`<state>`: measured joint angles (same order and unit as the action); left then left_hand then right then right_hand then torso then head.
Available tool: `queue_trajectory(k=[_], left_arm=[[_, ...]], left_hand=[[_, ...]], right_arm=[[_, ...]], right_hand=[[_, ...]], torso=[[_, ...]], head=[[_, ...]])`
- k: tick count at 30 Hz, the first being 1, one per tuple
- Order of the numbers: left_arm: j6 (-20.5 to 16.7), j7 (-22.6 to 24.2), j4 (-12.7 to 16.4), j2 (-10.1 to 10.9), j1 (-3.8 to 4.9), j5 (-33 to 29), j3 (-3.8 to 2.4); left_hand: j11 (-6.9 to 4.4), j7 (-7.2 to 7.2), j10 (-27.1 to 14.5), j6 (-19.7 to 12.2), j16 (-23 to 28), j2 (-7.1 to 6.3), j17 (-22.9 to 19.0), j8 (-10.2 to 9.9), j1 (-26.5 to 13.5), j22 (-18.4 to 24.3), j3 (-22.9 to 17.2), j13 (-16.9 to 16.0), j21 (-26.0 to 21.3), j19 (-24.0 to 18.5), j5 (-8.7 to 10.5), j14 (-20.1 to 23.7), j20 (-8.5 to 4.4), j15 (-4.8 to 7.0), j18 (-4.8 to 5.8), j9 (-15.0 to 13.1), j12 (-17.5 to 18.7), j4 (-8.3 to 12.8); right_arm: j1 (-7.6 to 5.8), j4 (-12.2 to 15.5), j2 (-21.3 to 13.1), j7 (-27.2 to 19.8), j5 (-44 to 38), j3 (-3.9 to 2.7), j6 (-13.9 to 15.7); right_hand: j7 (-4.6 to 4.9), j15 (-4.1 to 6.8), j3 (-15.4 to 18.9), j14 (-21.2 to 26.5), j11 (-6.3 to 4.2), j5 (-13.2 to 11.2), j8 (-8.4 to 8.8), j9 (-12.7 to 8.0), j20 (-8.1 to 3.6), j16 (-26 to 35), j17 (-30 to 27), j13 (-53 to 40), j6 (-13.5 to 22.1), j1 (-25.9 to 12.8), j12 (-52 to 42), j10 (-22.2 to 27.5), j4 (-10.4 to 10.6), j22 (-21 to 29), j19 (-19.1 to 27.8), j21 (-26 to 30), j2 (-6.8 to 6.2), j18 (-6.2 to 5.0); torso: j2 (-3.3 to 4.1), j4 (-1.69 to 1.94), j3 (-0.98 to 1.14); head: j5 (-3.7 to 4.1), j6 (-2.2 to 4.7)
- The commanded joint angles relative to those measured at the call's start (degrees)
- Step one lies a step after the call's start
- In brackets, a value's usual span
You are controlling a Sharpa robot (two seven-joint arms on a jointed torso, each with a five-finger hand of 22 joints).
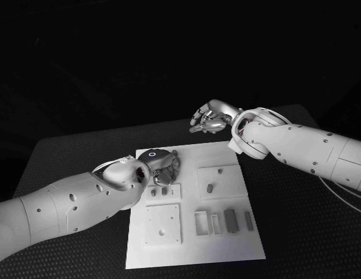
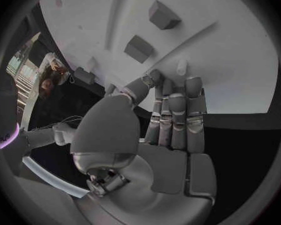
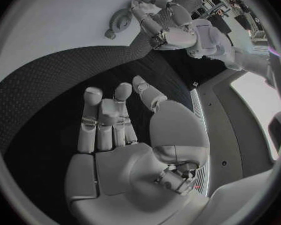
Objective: Assemble the parts on the task board
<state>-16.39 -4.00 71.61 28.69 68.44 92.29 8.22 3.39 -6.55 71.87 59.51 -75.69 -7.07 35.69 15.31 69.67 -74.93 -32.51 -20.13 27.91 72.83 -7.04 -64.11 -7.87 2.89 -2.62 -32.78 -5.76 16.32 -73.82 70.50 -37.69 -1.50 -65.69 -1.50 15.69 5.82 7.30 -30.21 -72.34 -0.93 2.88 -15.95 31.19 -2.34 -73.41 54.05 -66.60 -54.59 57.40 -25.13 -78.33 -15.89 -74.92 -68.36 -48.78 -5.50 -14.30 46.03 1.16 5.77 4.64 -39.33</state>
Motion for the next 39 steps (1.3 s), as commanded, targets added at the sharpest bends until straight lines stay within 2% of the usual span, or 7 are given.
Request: queue_trajectory(k=[1, 12, 24, 30, 32, 34, 39], left_arm=[[0.9, 0.7, 0.1, 0.0, -0.38, 0.2, 0.22], [-2.6, 0.8, 0.4, 0.4, -0.40, -1.7, 0.21], [-4.0, 1.3, 1.3, 1.1, -0.40, -3.4, 0.10], [-3.8, 1.4, 2.5, 2.1, -0.38, -5.5, -0.16], [-3.6, 1.4, 2.9, 2.5, -0.37, -6.9, -0.30], [-3.3, 1.4, 3.1, 2.9, -0.36, -7.8, -1.23], [-2.1, 1.2, 4.8, 4.5, -0.21, -10.1, -2.19]], left_hand=[[-0.26, 0.11, 0.8, 0.7, -0.3, 0.77, -0.1, 0.3, 0.6, -1.2, -0.9, -0.2, 0.3, 0.5, -0.12, -0.3, -0.23, 0.37, -4.65, -0.1, -0.2, 0.0], [-1.01, 0.81, 2.8, 2.6, -0.9, 1.53, -0.3, 1.1, 1.2, -1.3, -2.1, -0.8, 1.1, 1.6, -0.01, -1.6, -0.95, 1.20, -4.40, -0.1, -0.5, -0.1], [-1.28, 0.98, 3.2, 3.0, -1.0, 1.71, -0.3, 1.2, 1.0, -1.3, -2.5, -0.9, 1.4, 2.1, -0.01, -2.2, -1.28, 1.38, -4.31, -0.1, -0.4, -0.1], [-1.33, 1.02, 3.4, 3.1, -1.0, 1.69, -0.4, 1.2, 0.8, -1.3, -2.5, -1.0, 1.5, 2.2, -0.02, -2.3, -1.37, 1.43, -4.25, 0.0, -0.4, -0.1], [-1.34, 1.02, 3.4, 3.2, -1.0, 1.68, -0.4, 1.2, 0.8, -1.3, -2.5, -1.0, 1.5, 2.2, -0.03, -2.3, -1.37, 1.44, -4.24, 0.0, -0.4, -0.1], [-1.35, 1.03, 3.4, 3.2, -1.0, 1.69, -0.4, 1.2, 0.7, -1.3, -2.5, -1.0, 1.5, 2.2, -0.04, -2.3, -1.40, 1.45, -4.23, 0.0, -0.3, -0.1], [-1.37, 1.04, 3.5, 3.2, -1.0, 1.72, -0.4, 1.2, 0.7, -1.3, -2.6, -1.0, 1.5, 2.2, -0.04, -2.4, -1.43, 1.48, -4.20, 0.0, -0.3, -0.1]], right_arm=[[0.02, 0.1, 0.0, -0.6, 0.0, -0.03, -0.3], [0.03, 0.2, -0.1, -0.6, 0.0, -0.03, -0.4], [0.03, 0.1, -0.1, -0.6, 0.0, -0.03, -0.4], [0.06, 0.0, -0.1, -0.6, 0.0, -0.03, -0.4], [0.06, 0.0, -0.2, -0.6, 0.0, -0.03, -0.4], [0.06, 0.1, -0.2, -0.5, 0.0, -0.03, -0.4], [0.06, 0.1, -0.3, -0.5, 0.0, -0.03, -0.5]], right_hand=[[0.05, -0.37, 0.0, 0.0, 0.23, -0.1, 0.27, 0.1, -0.24, 0.2, 0.1, -0.1, 0.3, 0.1, 0.3, 0.2, -0.3, -1.0, -0.2, 0.3, 0.22, -0.70], [0.05, -0.37, 0.0, 0.0, 0.22, -0.1, 0.28, 0.1, -0.24, 0.2, 0.1, -0.1, 0.3, 0.1, 0.3, 0.2, -0.3, -1.0, -0.2, 0.3, 0.23, -0.70], [0.05, -0.36, 0.0, 0.0, 0.22, -0.1, 0.28, 0.1, -0.24, 0.2, 0.1, -0.1, 0.3, 0.1, 0.3, 0.2, -0.3, -1.0, -0.2, 0.3, 0.23, -0.70], [0.05, -0.36, 0.0, 0.0, 0.22, -0.1, 0.28, 0.1, -0.24, 0.2, 0.1, -0.1, 0.3, 0.1, 0.3, 0.2, -0.3, -1.0, -0.2, 0.3, 0.23, -0.70], [0.05, -0.36, 0.0, 0.0, 0.22, -0.1, 0.29, 0.1, -0.24, 0.2, 0.1, -0.1, 0.3, 0.1, 0.3, 0.2, -0.3, -1.0, -0.2, 0.3, 0.24, -0.70], [0.05, -0.36, 0.0, 0.0, 0.22, -0.1, 0.29, 0.1, -0.24, 0.2, 0.1, -0.1, 0.3, 0.1, 0.3, 0.2, -0.3, -1.0, -0.2, 0.3, 0.24, -0.70], [0.05, -0.36, 0.0, 0.0, 0.22, -0.1, 0.29, 0.1, -0.24, 0.2, 0.1, -0.1, 0.3, 0.1, 0.3, 0.2, -0.3, -1.0, -0.2, 0.3, 0.23, -0.70]], torso=[[-0.02, -0.01, 0.00], [-0.04, -0.01, 0.04], [-0.01, -0.01, -0.01], [-0.01, 0.02, -0.03], [-0.02, 0.03, -0.04], [-0.04, 0.07, -0.04], [-0.05, 0.09, -0.03]], head=[[-0.01, 0.05], [-0.26, 0.01], [-0.19, 0.27], [-0.19, 0.52], [-0.20, 0.57], [-0.22, 0.57], [-0.30, 0.60]])
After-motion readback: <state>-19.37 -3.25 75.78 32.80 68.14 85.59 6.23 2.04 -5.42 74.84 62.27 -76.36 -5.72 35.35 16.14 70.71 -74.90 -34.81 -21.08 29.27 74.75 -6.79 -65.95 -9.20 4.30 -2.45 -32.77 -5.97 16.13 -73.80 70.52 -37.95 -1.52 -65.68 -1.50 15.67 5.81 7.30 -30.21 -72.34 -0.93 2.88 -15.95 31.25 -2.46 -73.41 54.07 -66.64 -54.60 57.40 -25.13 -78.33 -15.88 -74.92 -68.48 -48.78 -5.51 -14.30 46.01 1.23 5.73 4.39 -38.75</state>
